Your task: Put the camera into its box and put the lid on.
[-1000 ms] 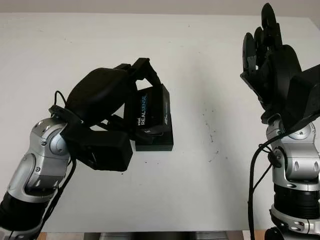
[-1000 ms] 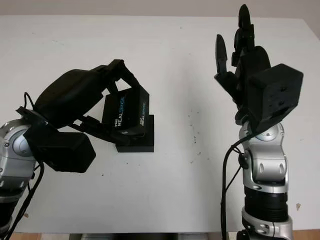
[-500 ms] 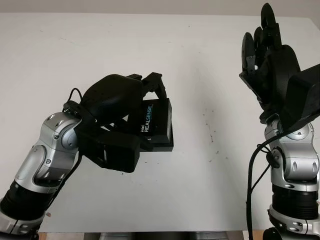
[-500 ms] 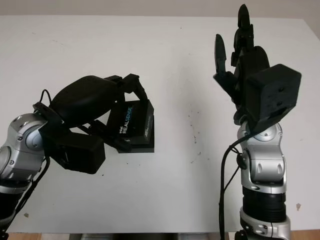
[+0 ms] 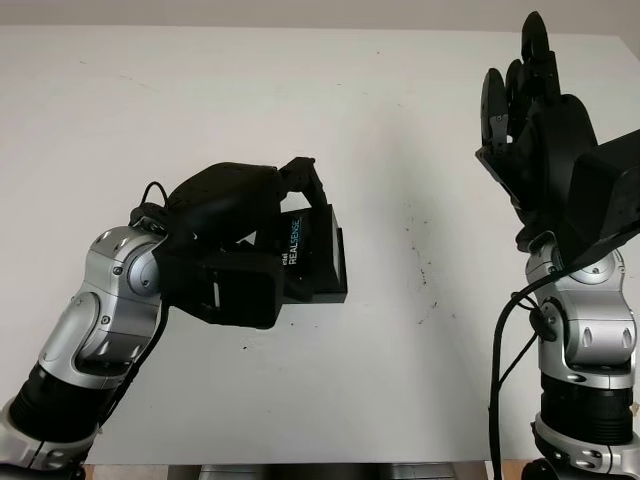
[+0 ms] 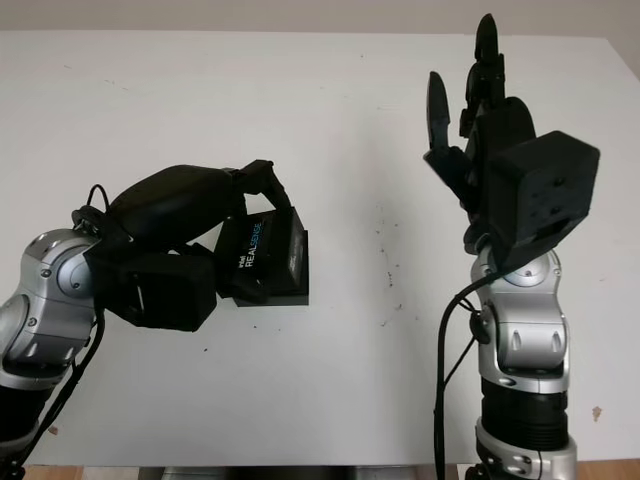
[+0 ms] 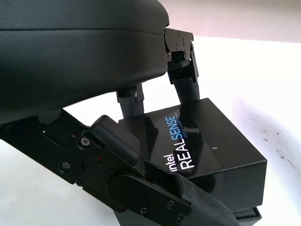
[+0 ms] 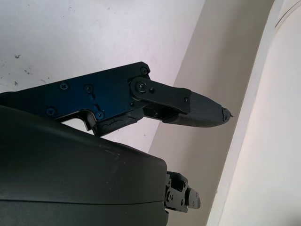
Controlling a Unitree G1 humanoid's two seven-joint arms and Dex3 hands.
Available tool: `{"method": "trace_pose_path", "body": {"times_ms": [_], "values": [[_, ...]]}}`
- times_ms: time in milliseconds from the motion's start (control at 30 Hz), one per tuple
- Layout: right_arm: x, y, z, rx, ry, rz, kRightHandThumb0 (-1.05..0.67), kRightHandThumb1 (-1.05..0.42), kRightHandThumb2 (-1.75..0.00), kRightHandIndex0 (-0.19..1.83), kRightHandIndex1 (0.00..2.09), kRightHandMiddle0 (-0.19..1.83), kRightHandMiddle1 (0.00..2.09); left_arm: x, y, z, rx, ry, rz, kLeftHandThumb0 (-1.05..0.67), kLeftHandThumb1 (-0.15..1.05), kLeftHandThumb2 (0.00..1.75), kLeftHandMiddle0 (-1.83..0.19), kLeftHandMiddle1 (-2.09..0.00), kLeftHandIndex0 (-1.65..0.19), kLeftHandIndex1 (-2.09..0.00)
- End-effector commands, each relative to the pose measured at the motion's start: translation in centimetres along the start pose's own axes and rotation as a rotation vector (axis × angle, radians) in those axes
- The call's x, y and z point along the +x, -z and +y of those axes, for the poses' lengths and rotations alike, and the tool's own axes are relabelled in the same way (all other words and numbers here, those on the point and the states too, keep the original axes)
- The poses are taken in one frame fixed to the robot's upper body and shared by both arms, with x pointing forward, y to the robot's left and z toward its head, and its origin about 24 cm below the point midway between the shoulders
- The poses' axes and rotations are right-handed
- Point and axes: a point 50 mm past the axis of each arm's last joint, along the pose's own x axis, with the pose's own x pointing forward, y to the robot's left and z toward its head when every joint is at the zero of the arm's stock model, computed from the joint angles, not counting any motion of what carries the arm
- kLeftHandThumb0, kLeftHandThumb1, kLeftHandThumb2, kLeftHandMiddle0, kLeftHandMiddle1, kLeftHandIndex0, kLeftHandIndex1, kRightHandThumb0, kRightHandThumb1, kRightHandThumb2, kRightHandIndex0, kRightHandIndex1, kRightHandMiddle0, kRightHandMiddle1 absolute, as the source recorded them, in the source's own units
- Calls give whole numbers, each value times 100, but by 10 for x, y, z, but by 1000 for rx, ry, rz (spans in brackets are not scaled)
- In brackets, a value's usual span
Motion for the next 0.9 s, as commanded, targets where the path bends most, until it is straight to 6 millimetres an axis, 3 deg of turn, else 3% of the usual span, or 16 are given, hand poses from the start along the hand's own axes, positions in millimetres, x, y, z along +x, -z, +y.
{"method": "trace_pose_path", "body": {"times_ms": [0, 167, 267, 333, 367, 533, 733, 867], "values": [[-3, -2, 0, -7, 1, -12, -64, -105, -66, -18, 4, -19, 5, 0, -4, -4, -3, 16, -5, -30, 105, 28, -79, -209, -30, -209], [-2, -1, 4, 10, -2, -16, -63, -105, -67, -19, 4, -19, 3, 1, -8, -4, -16, 20, 16, -32, 105, 30, -77, -209, -26, -209], [-2, -1, 7, 12, -13, -30, -61, -105, -69, -19, 3, -19, 1, 0, -11, -5, -8, 35, 28, -32, 105, 31, -70, -209, -10, -206], [-2, -1, 10, 10, -11, -30, -61, -105, -71, -19, 2, -19, 0, 0, -13, -5, 4, 35, 22, -30, 105, 30, -64, -209, -7, -168], [-2, -1, 11, 11, -10, -29, -61, -105, -71, -19, 1, -19, 0, 0, -14, -5, 8, 34, 15, -29, 105, 29, -63, -209, -8, -158], [-2, 1, 16, 6, -13, -28, -60, -105, -75, -19, 0, -19, 0, 0, -18, -9, 32, 38, -15, -27, 105, 28, -88, -209, -22, -205], [-4, 6, 18, 16, 5, -21, -64, -105, -74, -19, 0, -19, 0, -1, -18, -15, 61, 63, -34, -28, 105, 28, -92, -209, -31, -209], [-5, 8, 16, 8, 15, -18, -67, -105, -72, -18, 1, -19, 0, -1, -20, -19, 103, 76, -47, -29, 105, 28, -87, -209, -27, -209]]}}
